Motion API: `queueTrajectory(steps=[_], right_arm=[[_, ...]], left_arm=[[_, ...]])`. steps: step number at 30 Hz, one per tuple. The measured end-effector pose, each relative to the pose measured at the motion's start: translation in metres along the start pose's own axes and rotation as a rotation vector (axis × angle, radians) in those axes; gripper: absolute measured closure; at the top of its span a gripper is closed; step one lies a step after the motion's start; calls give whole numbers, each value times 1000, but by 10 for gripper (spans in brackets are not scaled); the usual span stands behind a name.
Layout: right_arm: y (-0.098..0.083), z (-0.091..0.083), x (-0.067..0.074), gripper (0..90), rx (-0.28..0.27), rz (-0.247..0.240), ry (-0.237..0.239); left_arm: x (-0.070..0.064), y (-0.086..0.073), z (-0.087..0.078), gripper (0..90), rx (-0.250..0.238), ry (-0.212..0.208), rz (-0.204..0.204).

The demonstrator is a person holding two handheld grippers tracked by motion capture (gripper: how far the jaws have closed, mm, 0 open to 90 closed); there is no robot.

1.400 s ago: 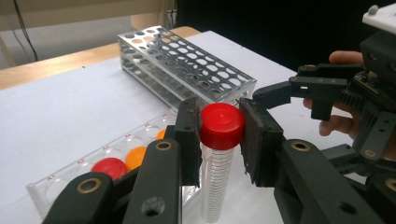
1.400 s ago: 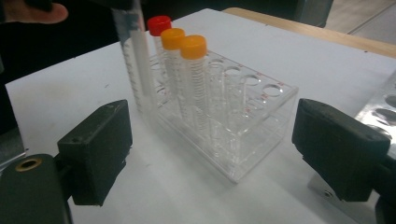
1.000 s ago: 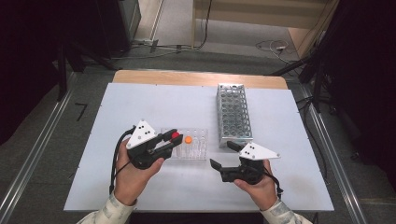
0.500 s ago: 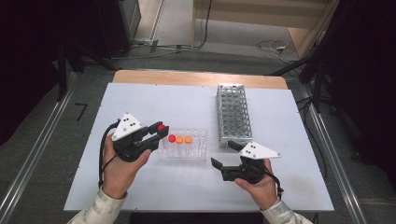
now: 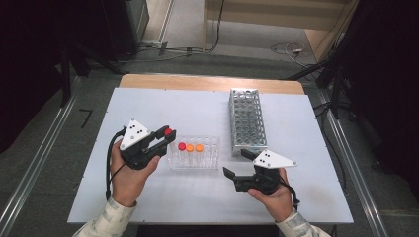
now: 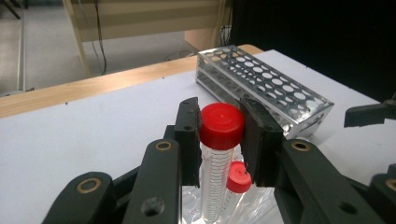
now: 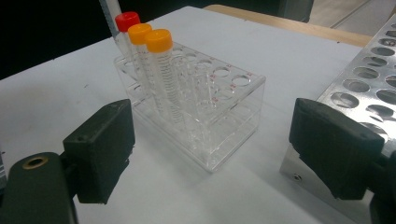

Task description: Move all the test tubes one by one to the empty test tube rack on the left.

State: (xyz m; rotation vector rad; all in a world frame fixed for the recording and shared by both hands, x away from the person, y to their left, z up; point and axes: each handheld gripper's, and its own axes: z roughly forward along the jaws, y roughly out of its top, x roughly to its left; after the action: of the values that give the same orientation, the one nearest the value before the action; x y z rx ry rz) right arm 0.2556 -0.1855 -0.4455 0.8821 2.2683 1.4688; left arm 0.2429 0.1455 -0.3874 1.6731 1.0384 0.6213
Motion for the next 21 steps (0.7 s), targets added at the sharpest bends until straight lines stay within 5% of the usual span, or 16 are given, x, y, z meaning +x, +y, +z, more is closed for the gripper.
queueTrajectory(steps=[13, 21], right_arm=[[-1, 1, 0, 129, 7, -4, -6], [-2, 2, 0, 130, 11, -4, -8]], left_arm=[[-5, -18, 11, 702, 45, 19, 34], [-3, -26, 12, 690, 55, 21, 21]])
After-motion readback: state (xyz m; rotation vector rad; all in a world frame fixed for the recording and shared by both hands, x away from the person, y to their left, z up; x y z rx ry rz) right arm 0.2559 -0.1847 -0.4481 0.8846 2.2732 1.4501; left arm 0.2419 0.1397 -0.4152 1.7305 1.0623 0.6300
